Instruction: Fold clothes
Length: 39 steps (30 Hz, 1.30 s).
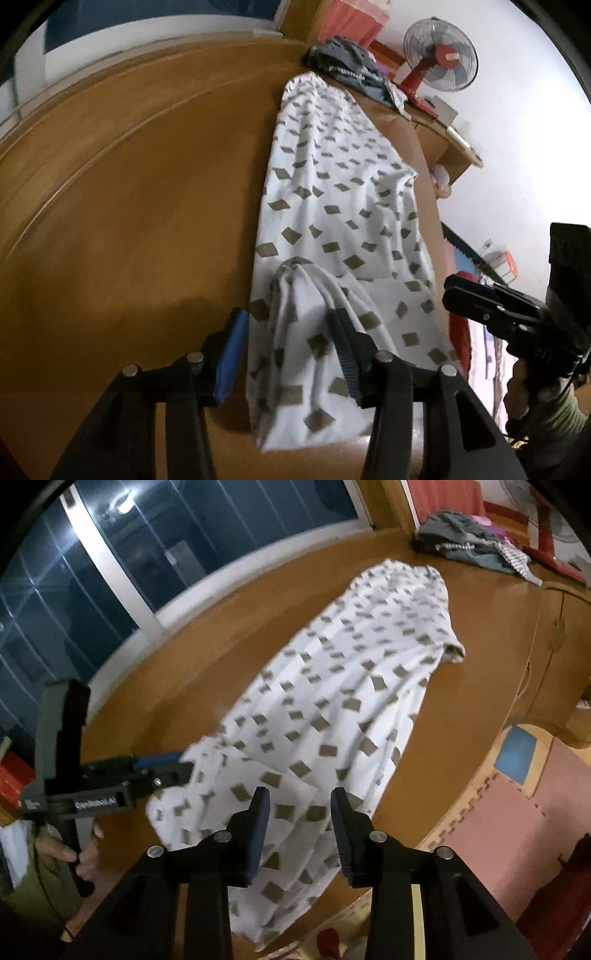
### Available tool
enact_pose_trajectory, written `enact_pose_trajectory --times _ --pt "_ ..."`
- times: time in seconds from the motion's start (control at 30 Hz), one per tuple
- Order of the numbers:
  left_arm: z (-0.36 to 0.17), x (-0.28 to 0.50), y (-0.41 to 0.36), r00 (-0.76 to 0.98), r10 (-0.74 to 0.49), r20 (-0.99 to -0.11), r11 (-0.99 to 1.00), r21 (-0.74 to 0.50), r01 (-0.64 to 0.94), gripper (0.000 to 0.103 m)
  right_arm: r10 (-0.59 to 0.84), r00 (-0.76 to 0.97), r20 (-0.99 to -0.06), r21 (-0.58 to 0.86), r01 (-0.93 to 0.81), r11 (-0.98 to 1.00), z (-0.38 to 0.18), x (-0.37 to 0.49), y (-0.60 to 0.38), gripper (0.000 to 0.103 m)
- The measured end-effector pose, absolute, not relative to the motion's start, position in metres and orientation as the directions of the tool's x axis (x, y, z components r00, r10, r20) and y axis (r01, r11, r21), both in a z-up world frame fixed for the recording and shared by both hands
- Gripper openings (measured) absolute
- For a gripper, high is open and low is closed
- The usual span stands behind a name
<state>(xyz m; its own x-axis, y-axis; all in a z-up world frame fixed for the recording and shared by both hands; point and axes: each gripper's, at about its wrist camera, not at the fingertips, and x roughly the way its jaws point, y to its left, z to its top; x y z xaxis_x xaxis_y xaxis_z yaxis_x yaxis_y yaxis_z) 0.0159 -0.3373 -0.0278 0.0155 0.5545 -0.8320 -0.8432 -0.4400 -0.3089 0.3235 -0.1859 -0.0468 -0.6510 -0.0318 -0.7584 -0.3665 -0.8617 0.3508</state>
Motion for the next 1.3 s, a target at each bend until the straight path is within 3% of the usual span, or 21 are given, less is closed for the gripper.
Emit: enact_pose_trajectory --times 0.07,0.1,0.13,0.17,0.2,0.27,0.4,0.5,0.63,0.67,0.7,0.77,0.8,0.87,0.9,1.13,1.3 --pt "-0.032 0.014 -0.333 0.035 0.563 -0.826 -0.428 -0.328 -0.842 0.041 -0.028 -0.635 -0.772 0.334 -0.368 -0.868 -0.055 0.317 -0.189 0.035" --pt "-0.033 0.014 -0.332 0.044 0.570 -0.820 -0.421 -0.338 -0.842 0.027 -0.032 -0.628 -0.778 0.332 -0.368 -0.868 -0.059 0.314 -0.190 0.034" --pt "-0.033 0.016 -0.331 0.050 0.576 -0.816 -0.417 -0.346 -0.840 0.021 -0.035 -0.620 -0.784 0.331 -0.368 -0.869 -0.064 0.310 -0.192 0.028" --pt "-0.032 0.017 -0.330 0.049 0.580 -0.813 -0.416 -0.347 -0.840 0.018 -0.025 -0.622 -0.782 0.319 -0.365 -0.874 -0.061 0.310 -0.195 0.012" --pt "-0.029 0.019 -0.330 0.024 0.581 -0.814 -0.422 -0.326 -0.846 0.012 -0.016 -0.624 -0.781 0.307 -0.362 -0.880 -0.059 0.309 -0.197 0.005" --pt "-0.022 0.021 -0.334 -0.013 0.578 -0.816 -0.442 -0.299 -0.846 0.005 -0.003 -0.626 -0.780 0.297 -0.365 -0.882 -0.057 0.308 -0.198 0.005" --pt "-0.024 0.003 -0.359 -0.092 0.530 -0.843 -0.558 -0.265 -0.787 0.002 0.010 -0.626 -0.779 0.301 -0.388 -0.871 -0.059 0.311 -0.193 0.005" --pt "-0.031 -0.005 -0.372 -0.031 0.535 -0.844 -0.563 -0.329 -0.758 0.002 0.020 -0.626 -0.779 0.304 -0.405 -0.863 -0.060 0.313 -0.189 0.005" --pt "-0.016 0.006 -0.359 0.010 0.582 -0.813 -0.491 -0.361 -0.793 0.006 0.033 -0.626 -0.779 0.307 -0.427 -0.851 -0.062 0.316 -0.183 0.008" --pt "-0.012 0.011 -0.352 0.025 0.595 -0.803 -0.465 -0.369 -0.805 0.016 0.037 -0.621 -0.783 0.300 -0.429 -0.852 -0.063 0.315 -0.185 0.010" --pt "-0.009 0.014 -0.344 0.034 0.599 -0.800 -0.445 -0.368 -0.817 0.032 0.043 -0.624 -0.781 0.298 -0.432 -0.851 -0.062 0.317 -0.185 0.010" --pt "-0.007 0.017 -0.333 0.042 0.597 -0.801 -0.422 -0.358 -0.833 0.044 0.052 -0.640 -0.766 0.305 -0.434 -0.848 -0.057 0.324 -0.185 0.016" --pt "-0.007 0.018 -0.327 0.048 0.597 -0.801 -0.410 -0.355 -0.840 0.044 0.059 -0.651 -0.757 0.308 -0.435 -0.846 -0.054 0.329 -0.184 0.020" --pt "-0.009 0.018 -0.319 0.058 0.592 -0.804 -0.400 -0.355 -0.845 0.044 0.079 -0.671 -0.737 0.313 -0.443 -0.840 -0.047 0.340 -0.179 0.040" --pt "-0.013 0.017 -0.315 0.059 0.586 -0.808 -0.404 -0.355 -0.843 0.044 0.089 -0.681 -0.727 0.316 -0.448 -0.836 -0.044 0.345 -0.176 0.042" --pt "-0.028 0.011 -0.316 0.101 0.611 -0.785 -0.407 -0.421 -0.811 0.044 0.053 -0.713 -0.699 0.406 -0.456 -0.792 -0.043 0.358 -0.153 0.042" --pt "-0.027 0.012 -0.310 0.043 0.629 -0.776 -0.401 -0.371 -0.838 0.043 -0.010 -0.692 -0.722 0.405 -0.410 -0.817 -0.054 0.337 -0.161 0.042"
